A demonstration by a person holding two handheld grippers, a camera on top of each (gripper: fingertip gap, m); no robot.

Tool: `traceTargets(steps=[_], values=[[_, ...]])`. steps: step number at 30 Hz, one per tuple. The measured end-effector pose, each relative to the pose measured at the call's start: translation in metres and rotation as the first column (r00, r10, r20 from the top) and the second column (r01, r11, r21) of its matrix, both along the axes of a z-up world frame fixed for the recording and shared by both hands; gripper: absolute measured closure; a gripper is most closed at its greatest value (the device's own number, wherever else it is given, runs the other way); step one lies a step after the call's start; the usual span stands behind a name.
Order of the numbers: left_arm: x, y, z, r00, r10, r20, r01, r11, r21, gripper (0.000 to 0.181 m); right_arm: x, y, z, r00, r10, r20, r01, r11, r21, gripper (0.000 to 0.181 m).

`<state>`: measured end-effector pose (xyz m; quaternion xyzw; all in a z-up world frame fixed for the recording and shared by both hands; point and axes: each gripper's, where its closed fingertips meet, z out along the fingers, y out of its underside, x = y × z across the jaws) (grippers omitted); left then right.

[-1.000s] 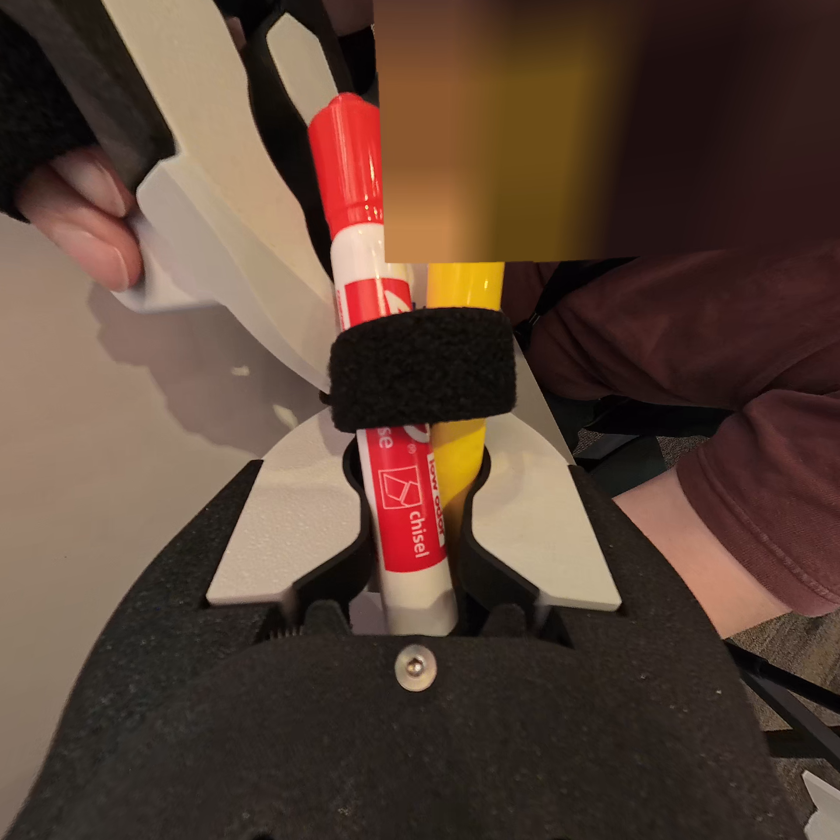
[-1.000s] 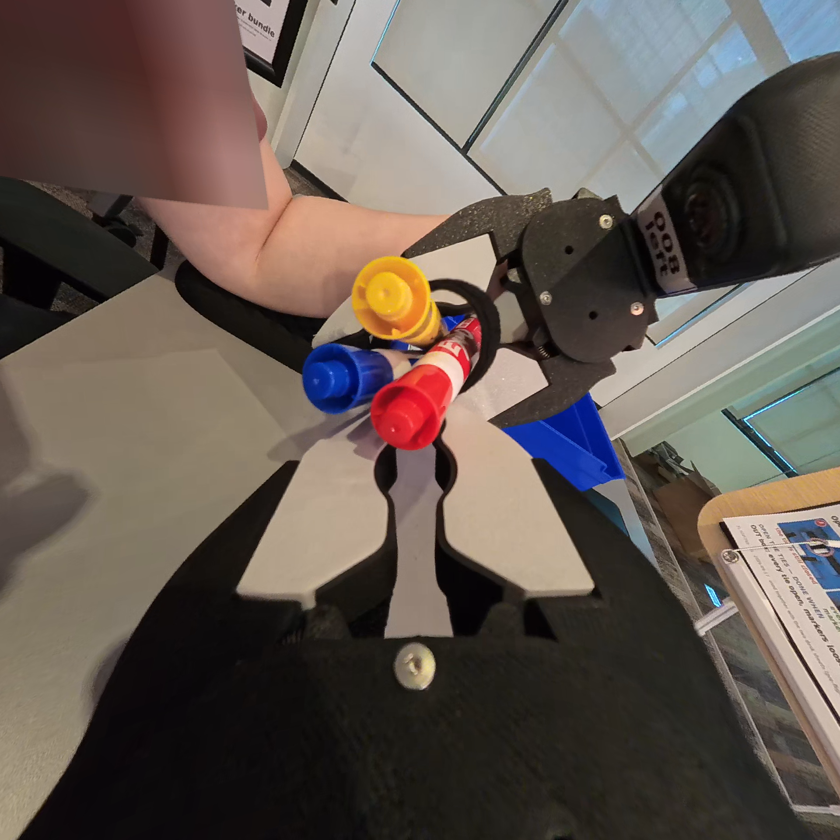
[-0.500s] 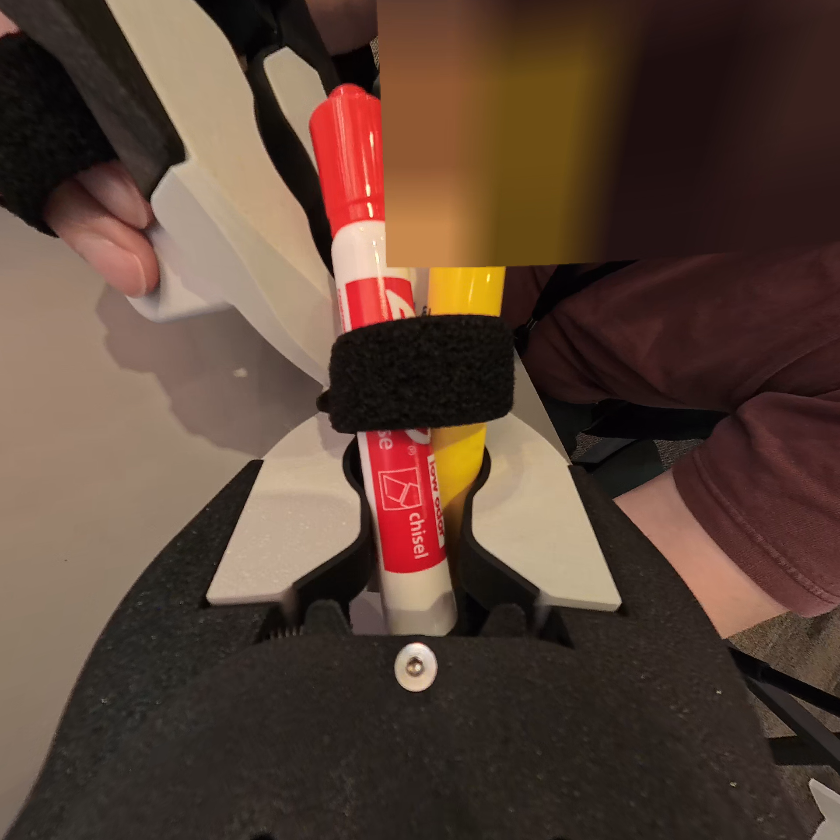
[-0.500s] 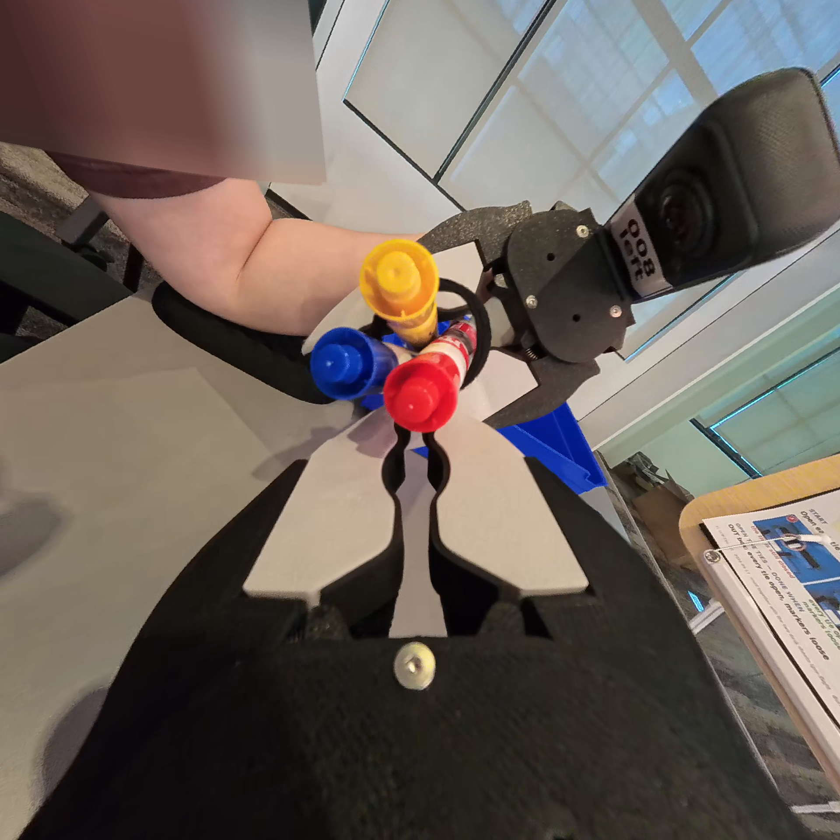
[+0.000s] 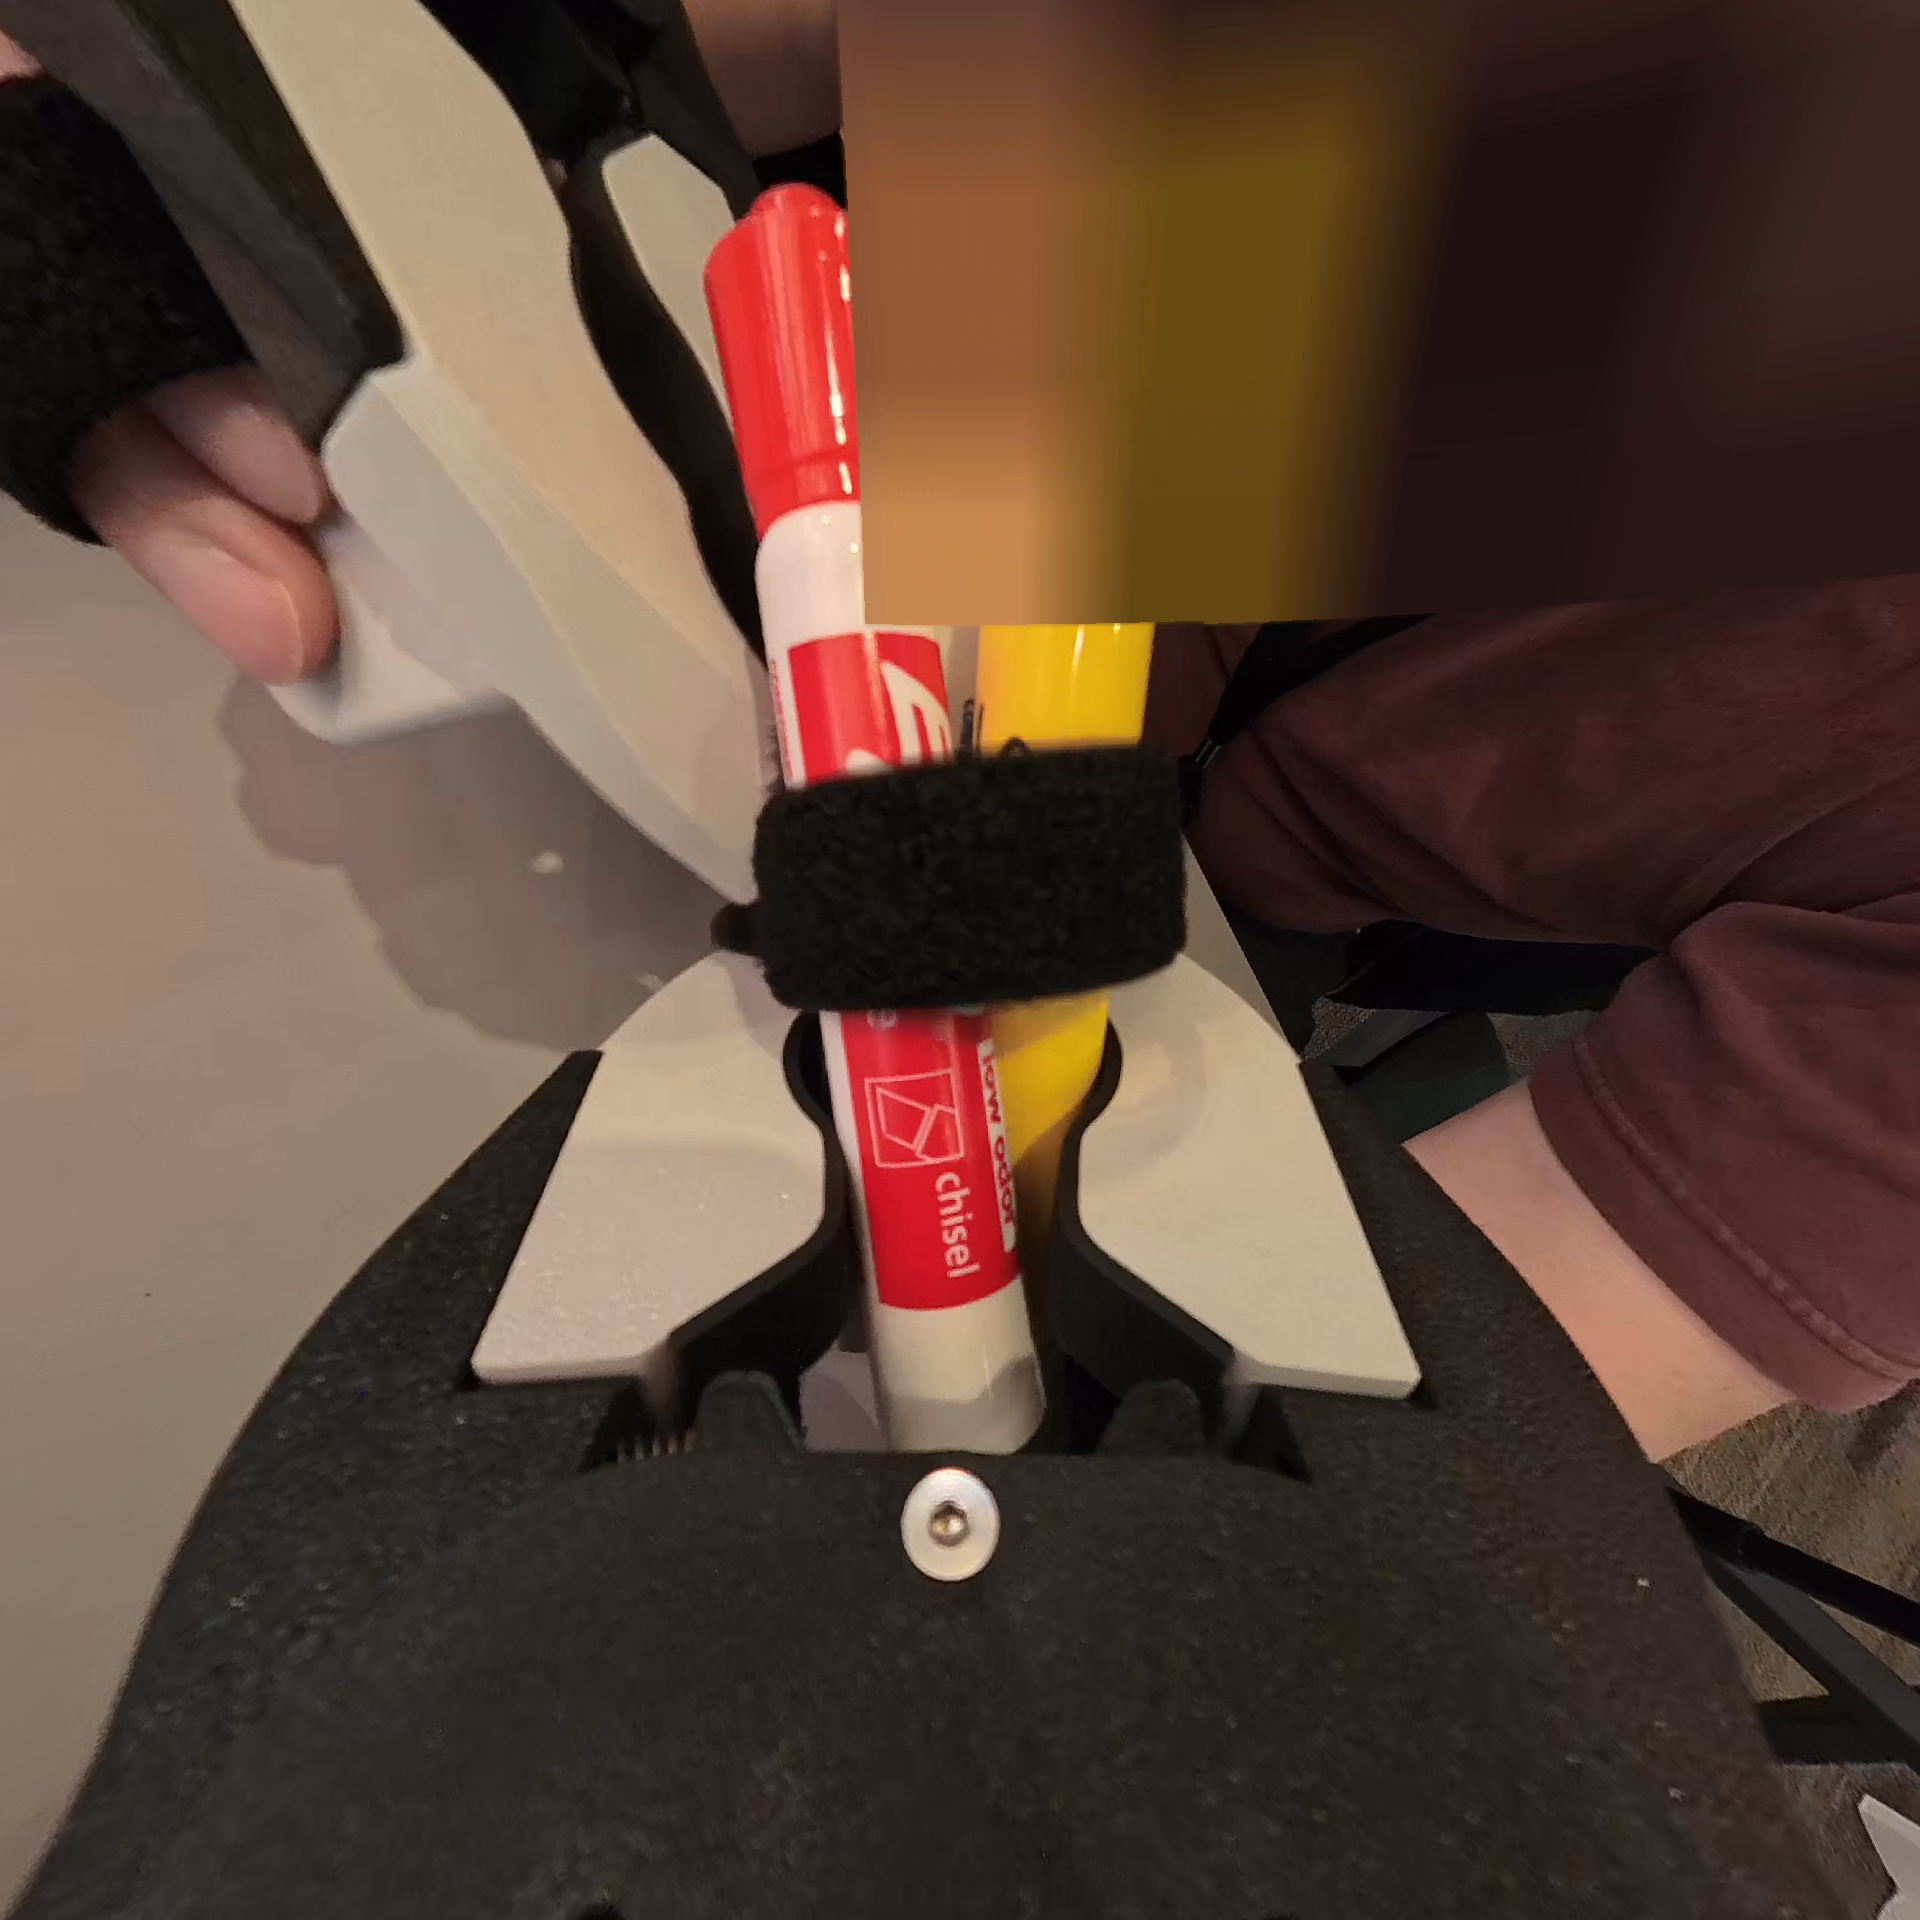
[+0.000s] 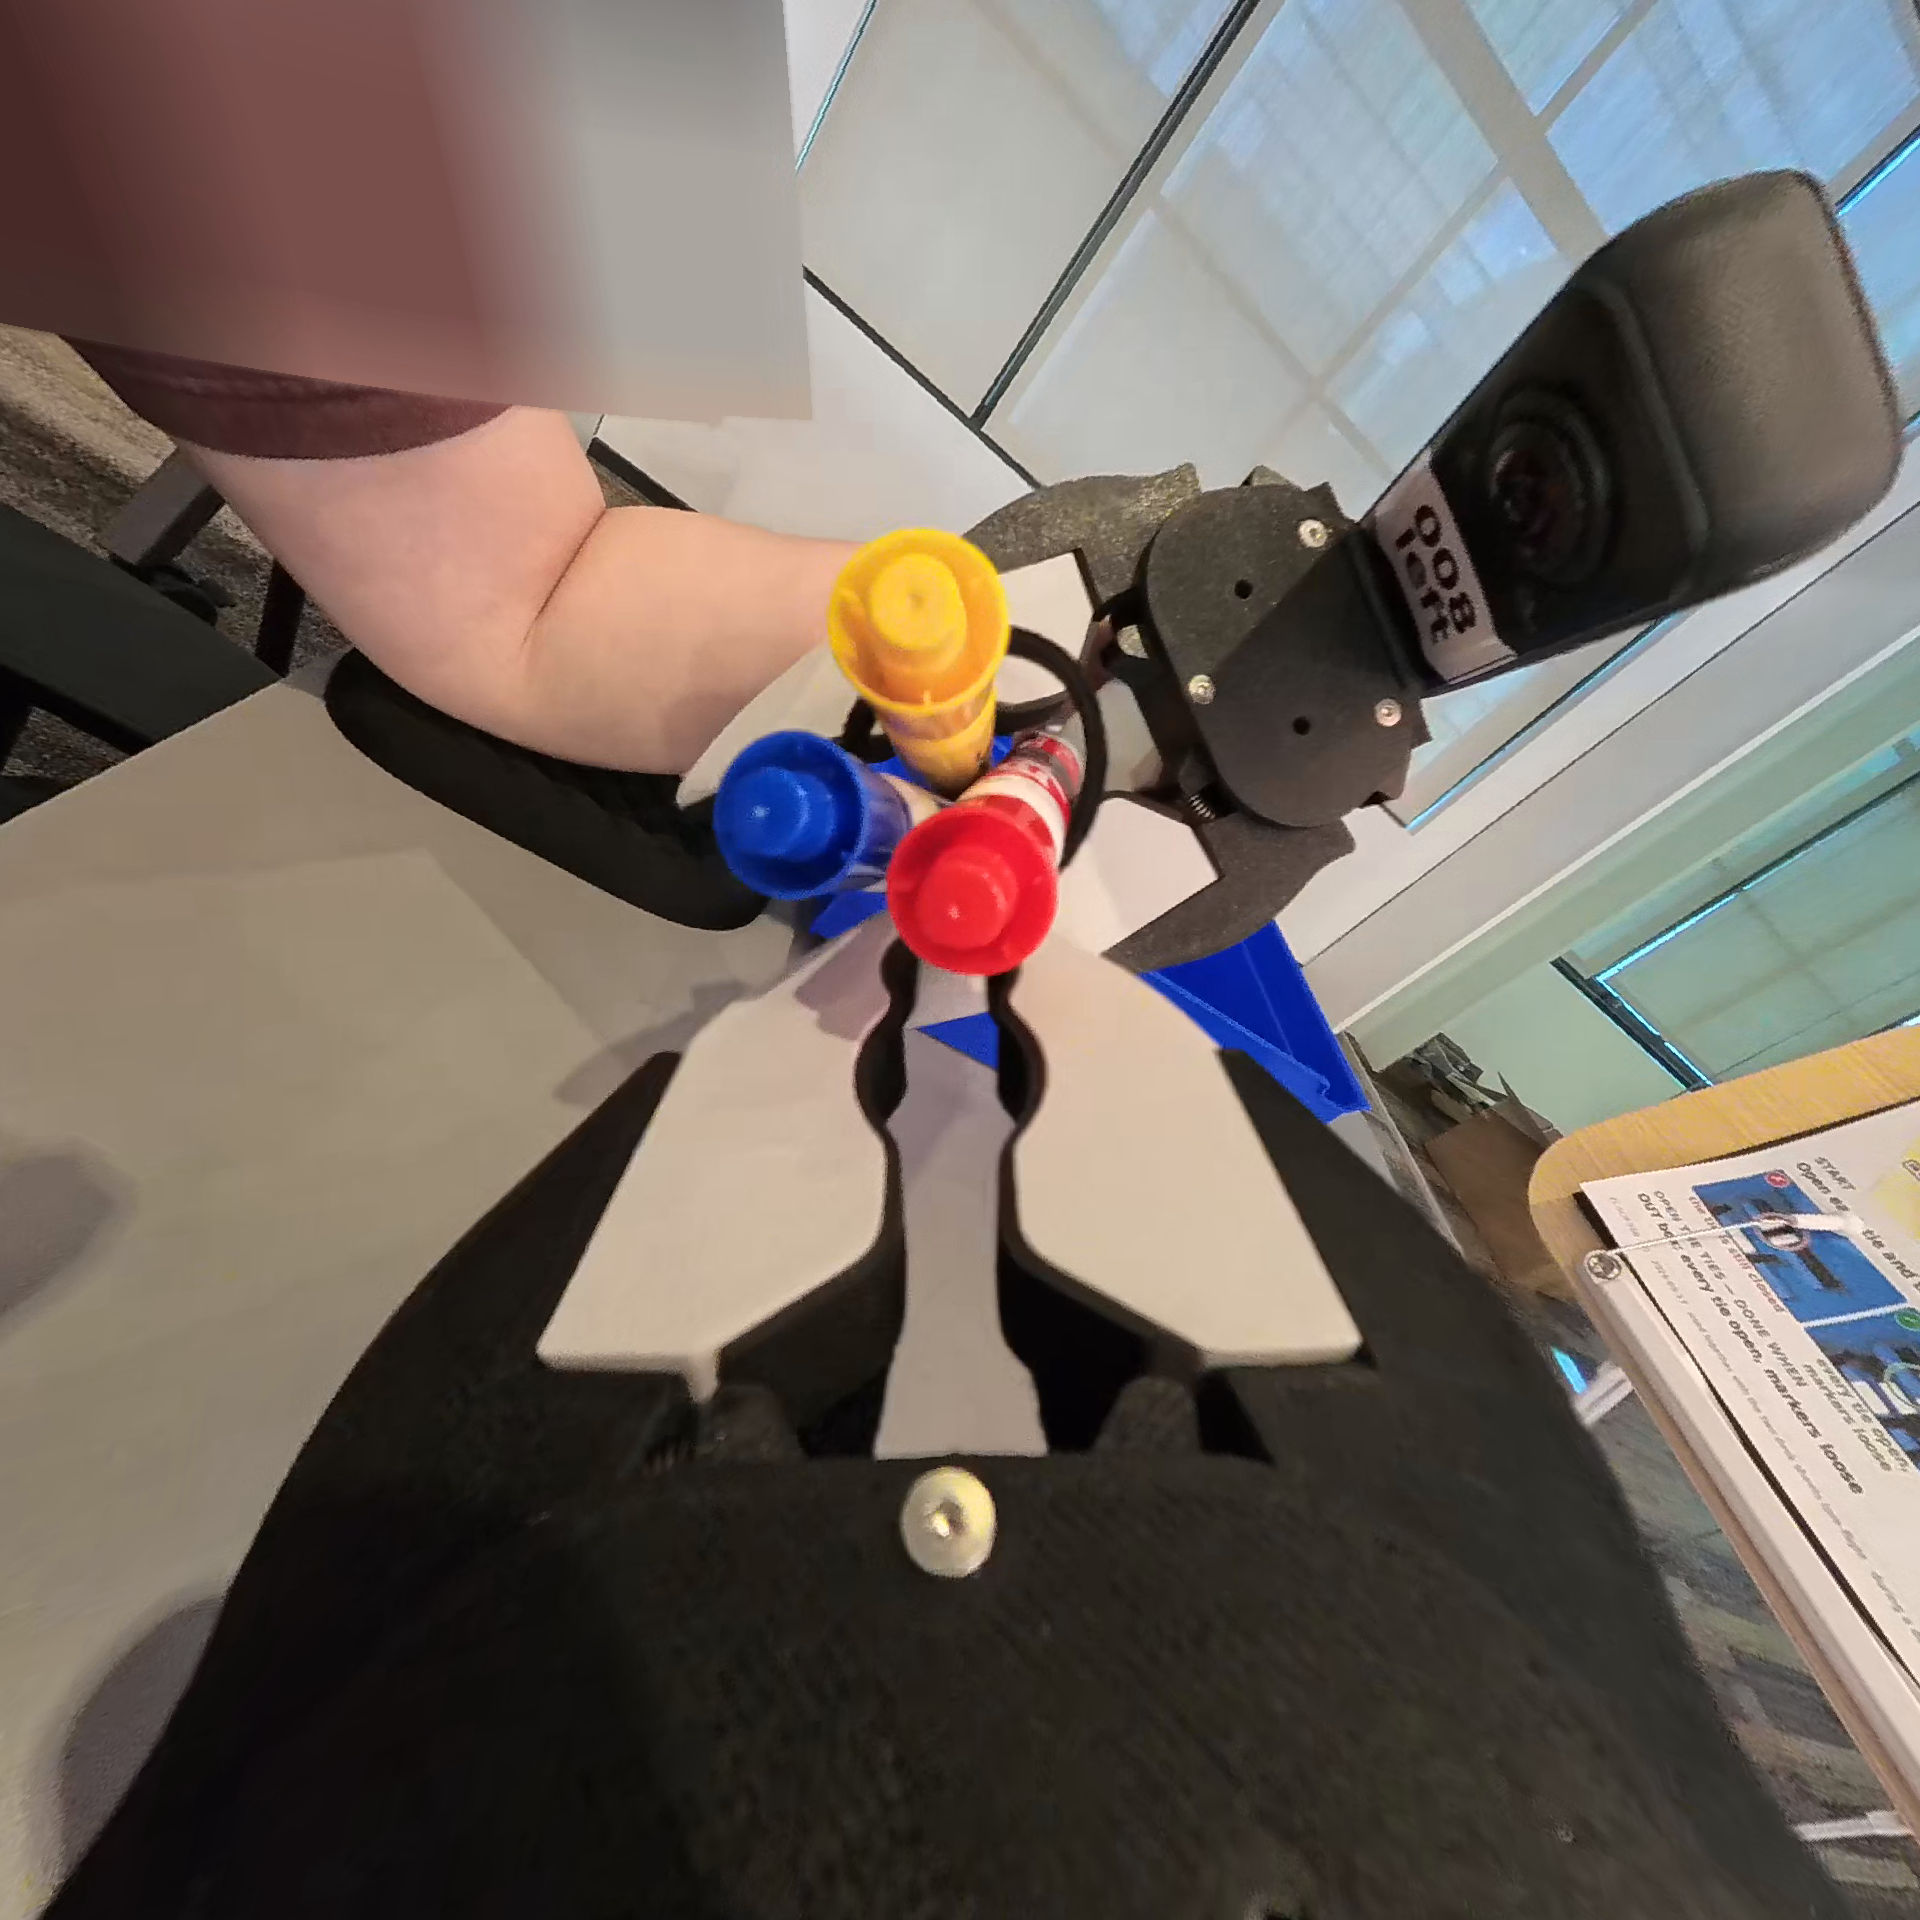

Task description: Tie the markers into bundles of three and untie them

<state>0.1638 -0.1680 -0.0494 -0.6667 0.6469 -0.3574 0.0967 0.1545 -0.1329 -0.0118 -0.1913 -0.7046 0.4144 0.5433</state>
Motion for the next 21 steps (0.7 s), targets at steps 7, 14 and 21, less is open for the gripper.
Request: traceTargets(steps=[7,14,21], values=[[-0.001,0.0,0.002,1.0,0.005,0.007,-0.005,1.0,0.0,0.139,-0.001,0.004,0.0,0.999,-0.036,-0.016,0.036,0.999,0.005,0.156],[-0.004,-0.001,0.009,0.999,0.007,0.039,-0.008,1.0,0.008,0.139,0.004,0.01,0.003,0.998,-0.062,-0.029,0.061,0.998,-0.026,0.146],[-0.001,-0.007,0.014,0.998,-0.023,0.067,0.023,1.0,0.014,0.139,0.006,0.012,0.006,0.998,-0.054,-0.045,0.051,0.997,-0.06,0.144]])
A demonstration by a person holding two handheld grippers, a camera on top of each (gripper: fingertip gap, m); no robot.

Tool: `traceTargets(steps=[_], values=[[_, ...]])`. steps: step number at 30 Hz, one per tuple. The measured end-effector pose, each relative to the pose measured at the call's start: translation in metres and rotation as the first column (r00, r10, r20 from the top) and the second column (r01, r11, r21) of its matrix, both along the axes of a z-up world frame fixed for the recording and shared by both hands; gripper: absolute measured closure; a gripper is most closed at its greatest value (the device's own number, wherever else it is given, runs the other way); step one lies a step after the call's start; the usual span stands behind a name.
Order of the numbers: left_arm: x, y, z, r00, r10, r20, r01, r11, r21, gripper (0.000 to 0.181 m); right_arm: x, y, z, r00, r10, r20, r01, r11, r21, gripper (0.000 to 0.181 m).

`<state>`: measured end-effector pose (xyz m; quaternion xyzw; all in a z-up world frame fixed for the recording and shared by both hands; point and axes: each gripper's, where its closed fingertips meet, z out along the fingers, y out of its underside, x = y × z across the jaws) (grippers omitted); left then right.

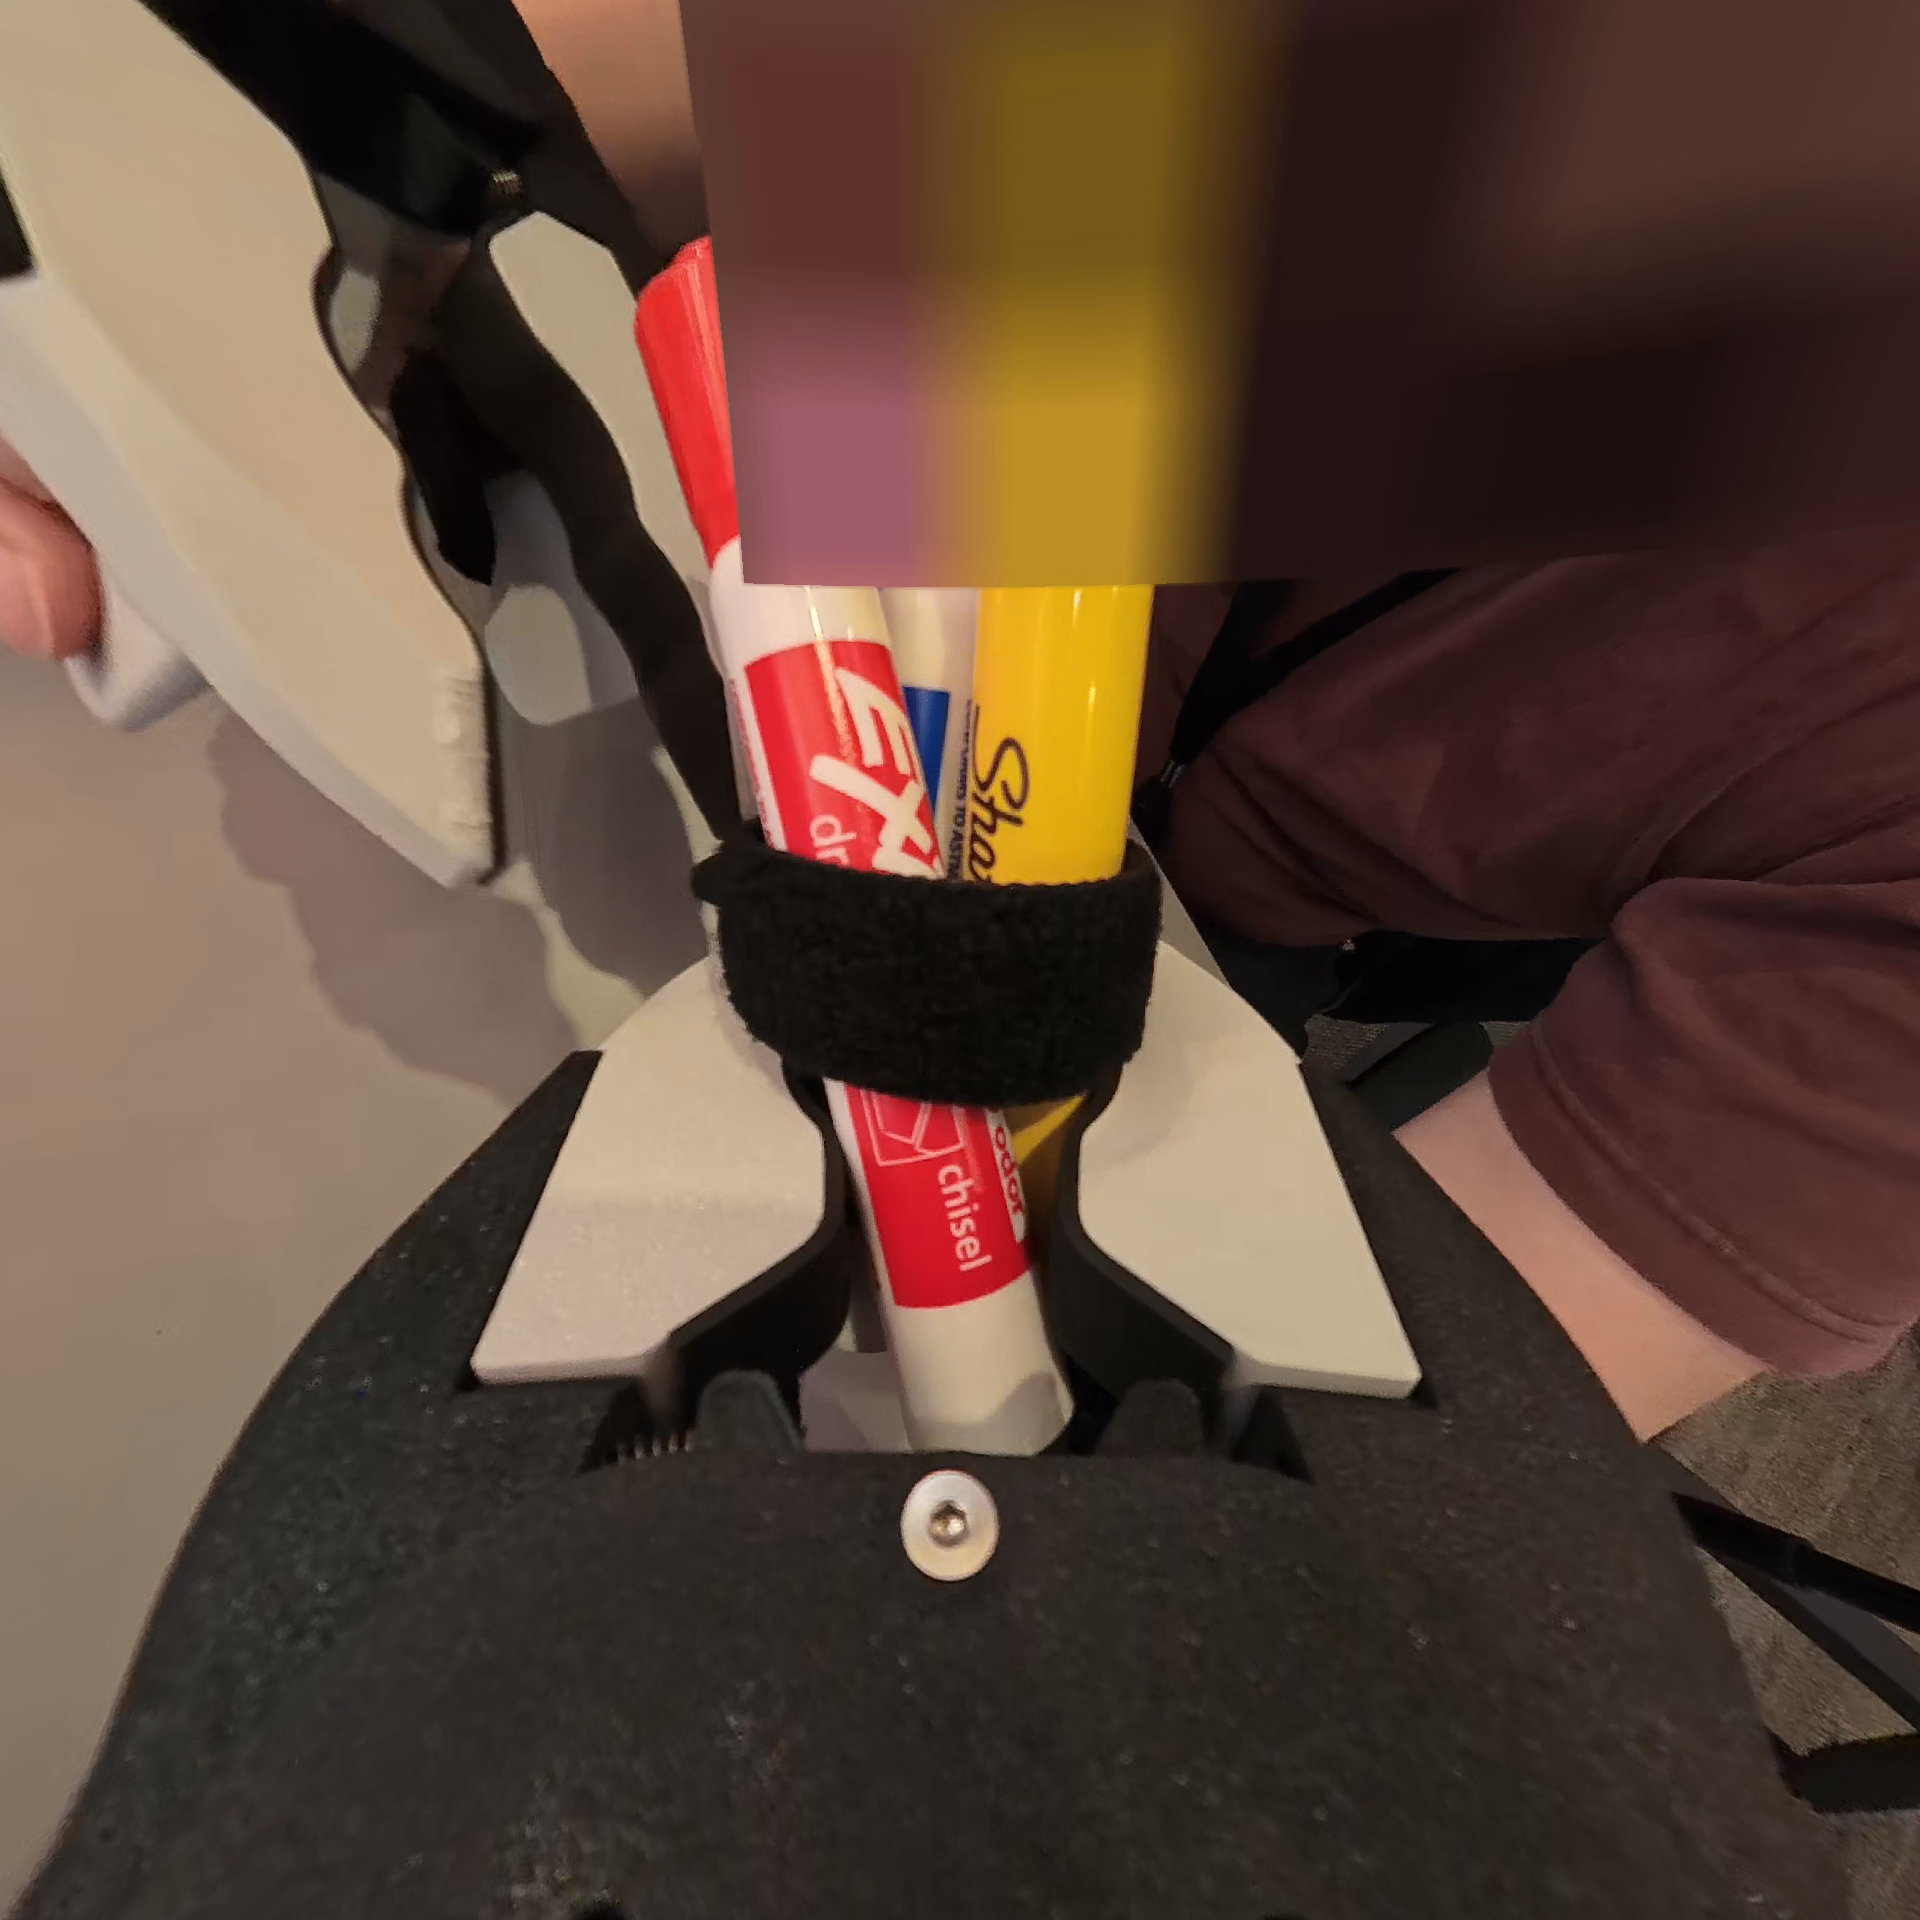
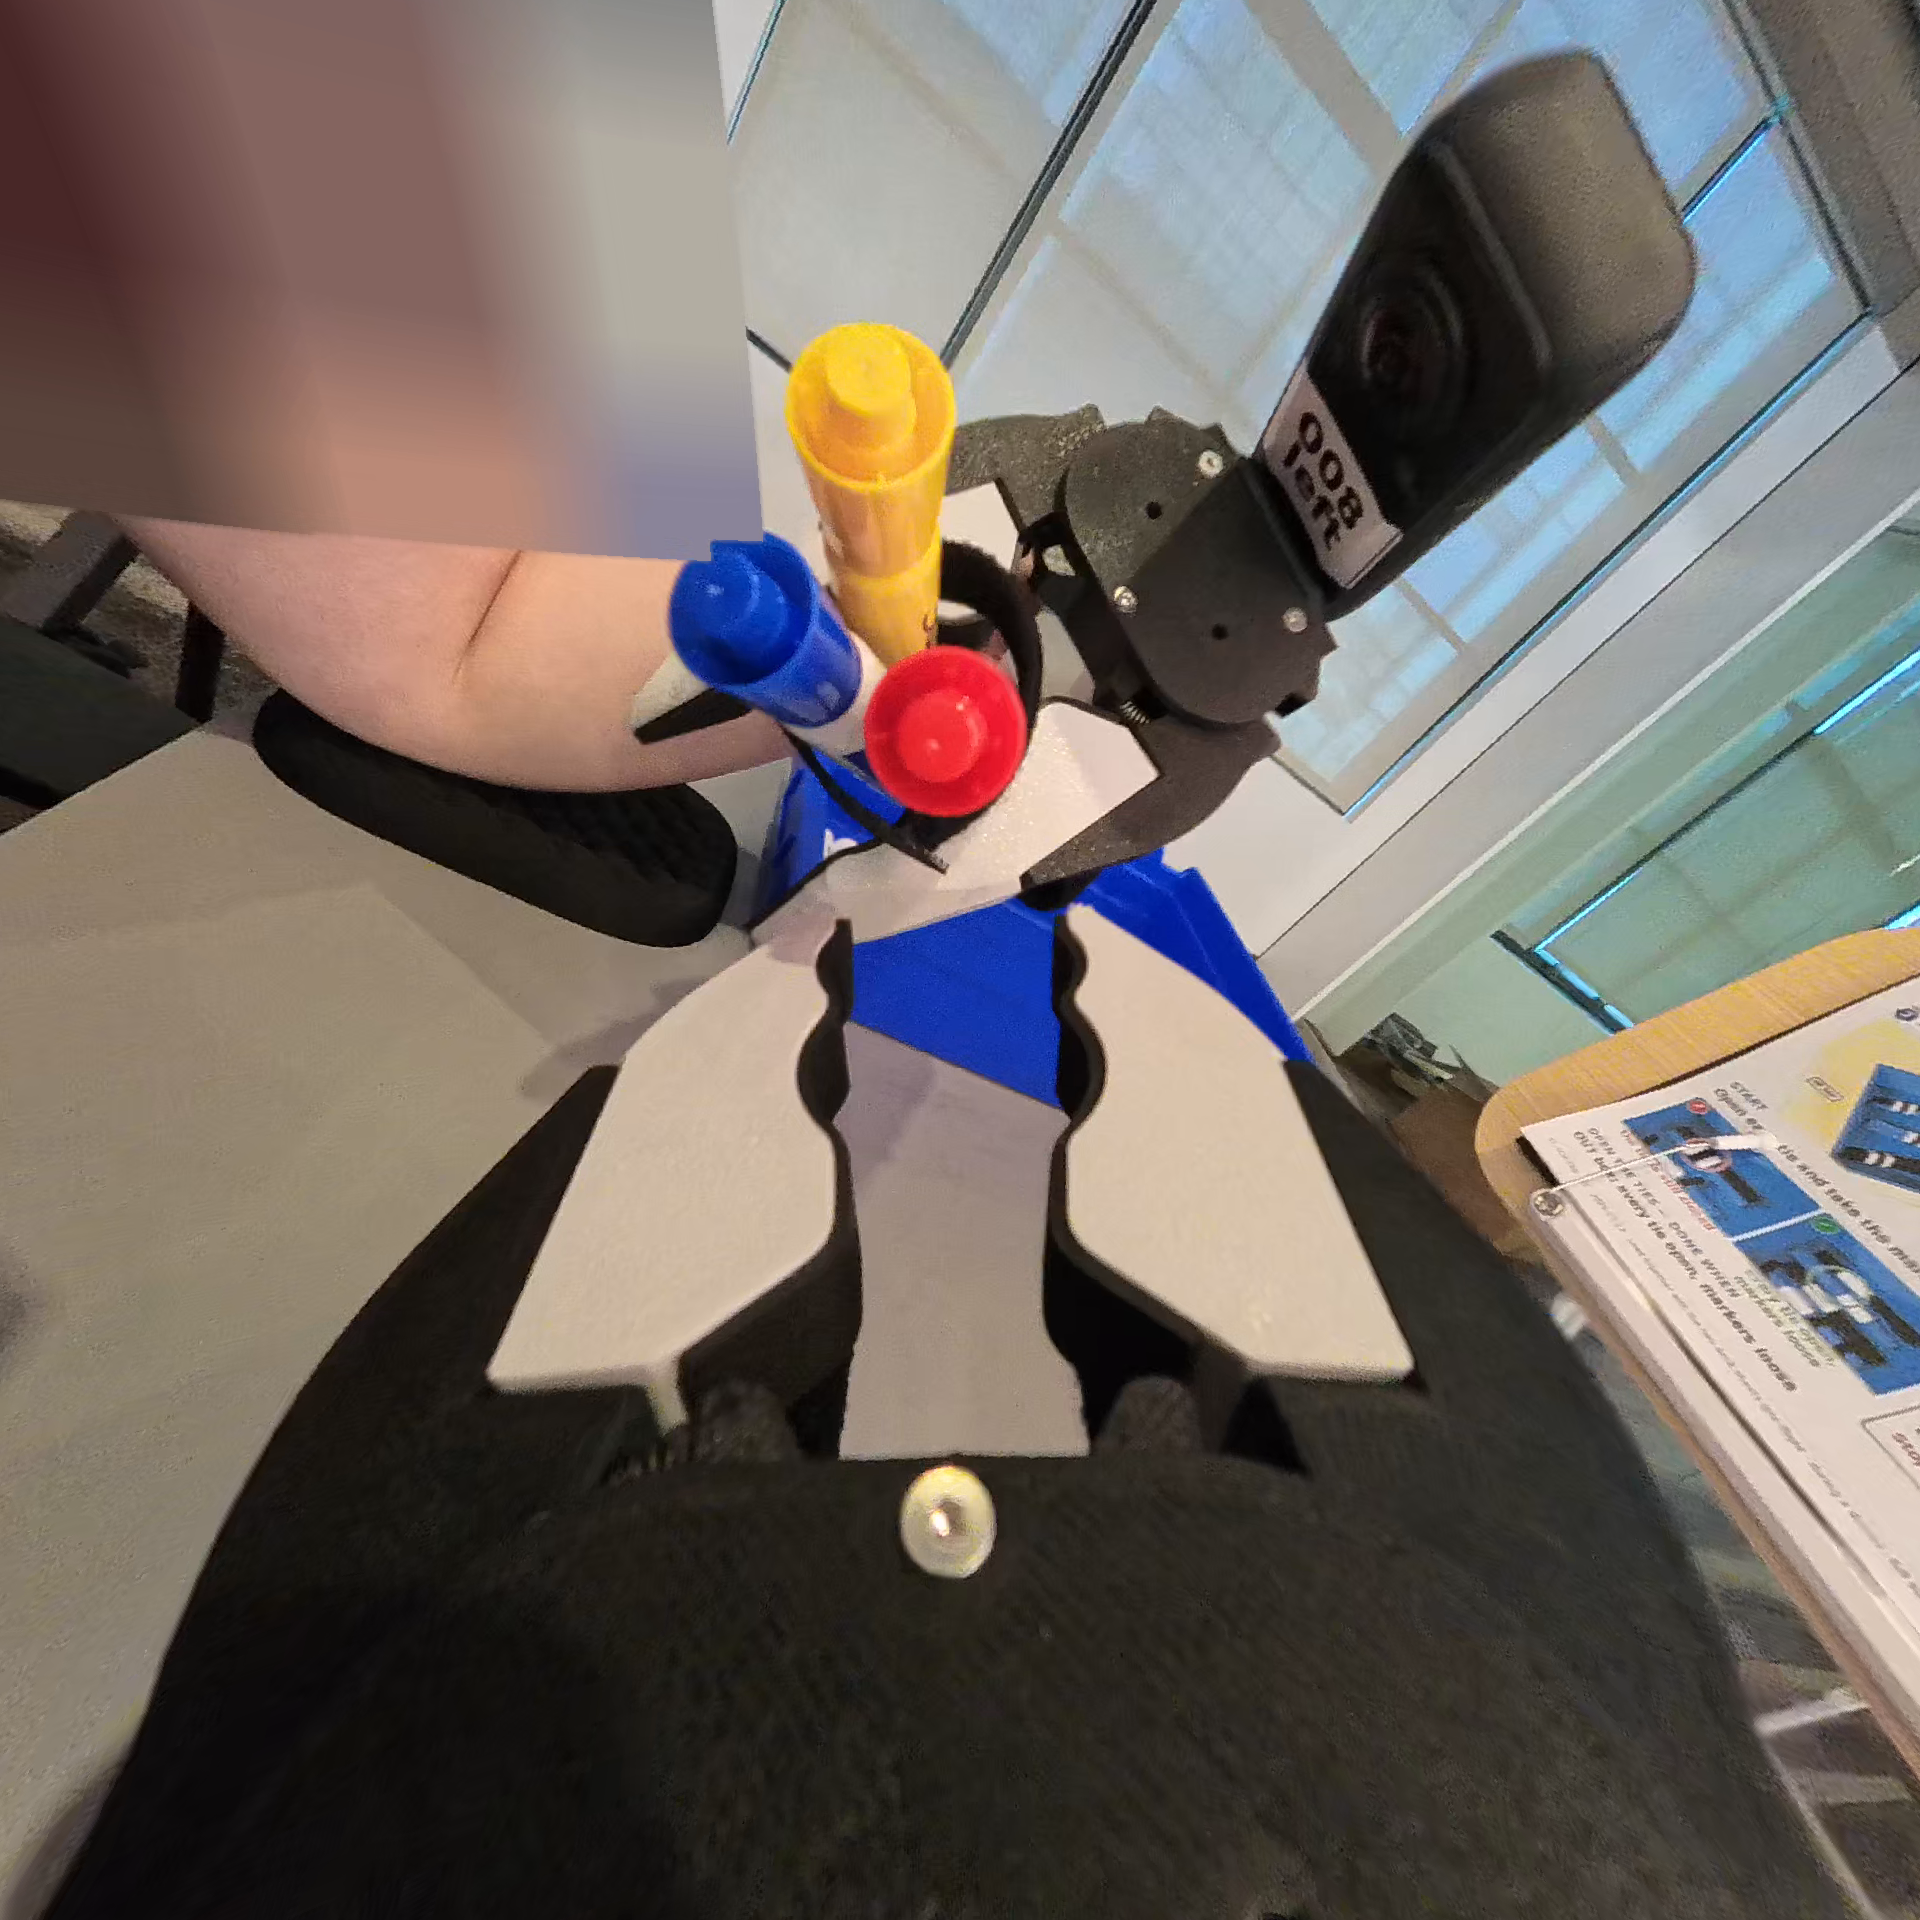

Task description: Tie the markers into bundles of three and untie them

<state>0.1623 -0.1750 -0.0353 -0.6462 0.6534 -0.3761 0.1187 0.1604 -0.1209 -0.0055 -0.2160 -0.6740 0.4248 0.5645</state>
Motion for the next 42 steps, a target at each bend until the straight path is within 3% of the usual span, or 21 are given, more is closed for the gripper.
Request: traceTargets(steps=[8,11,12,15,18,20,27,29,33,42], values=[[0.003,-0.004,0.0,0.999,-0.035,0.012,0.035,0.999,-0.018,0.139,-0.002,-0.002,0.009,1.0,0.004,-0.025,-0.001,0.992,0.124,0.14],[0.0,0.002,-0.002,1.0,-0.002,-0.004,0.002,1.0,-0.004,0.139,0.004,-0.002,0.005,0.995,0.052,0.087,-0.048,0.998,-0.045,0.148],[-0.001,0.003,-0.001,1.0,0.004,0.003,-0.004,1.0,-0.003,0.139,0.004,0.003,0.002,0.989,0.029,0.145,-0.009,0.99,-0.137,0.146],[-0.004,0.007,0.002,0.999,0.033,0.006,-0.033,0.999,0.022,0.139,0.003,0.022,-0.003,0.963,-0.082,0.258,0.197,0.866,-0.46,0.141],[-0.006,0.012,0.005,0.998,0.067,0.019,-0.067,0.997,0.034,0.139,0.007,0.004,0.012,0.988,0.011,0.155,0.109,0.662,-0.742,0.14],[-0.007,0.013,0.006,0.997,0.077,0.024,-0.078,0.996,0.036,0.139,0.005,-0.003,0.012,0.994,-0.035,0.1,0.1,0.627,-0.772,0.135],[-0.007,0.017,0.007,0.995,0.092,0.028,-0.093,0.994,0.062,0.137,-0.011,-0.014,0.017,0.964,-0.262,0.033,0.199,0.64,-0.742,0.123],[-0.006,0.018,0.008,0.995,0.099,0.032,-0.101,0.993,0.064,0.137,-0.016,-0.009,0.013,0.952,-0.301,0.052,0.224,0.573,-0.789,0.115],[-0.008,0.02,0.005,0.994,0.105,0.017,-0.106,0.991,0.079,0.137,-0.026,-0.011,0.014,0.97,-0.241,0.039,0.144,0.434,-0.889,0.117],[-0.012,0.025,0.0,0.991,0.136,-0.016,-0.135,0.987,0.083,0.139,-0.032,-0.004,0.015,0.928,-0.373,-0.016,0.12,0.337,-0.934,0.121]])
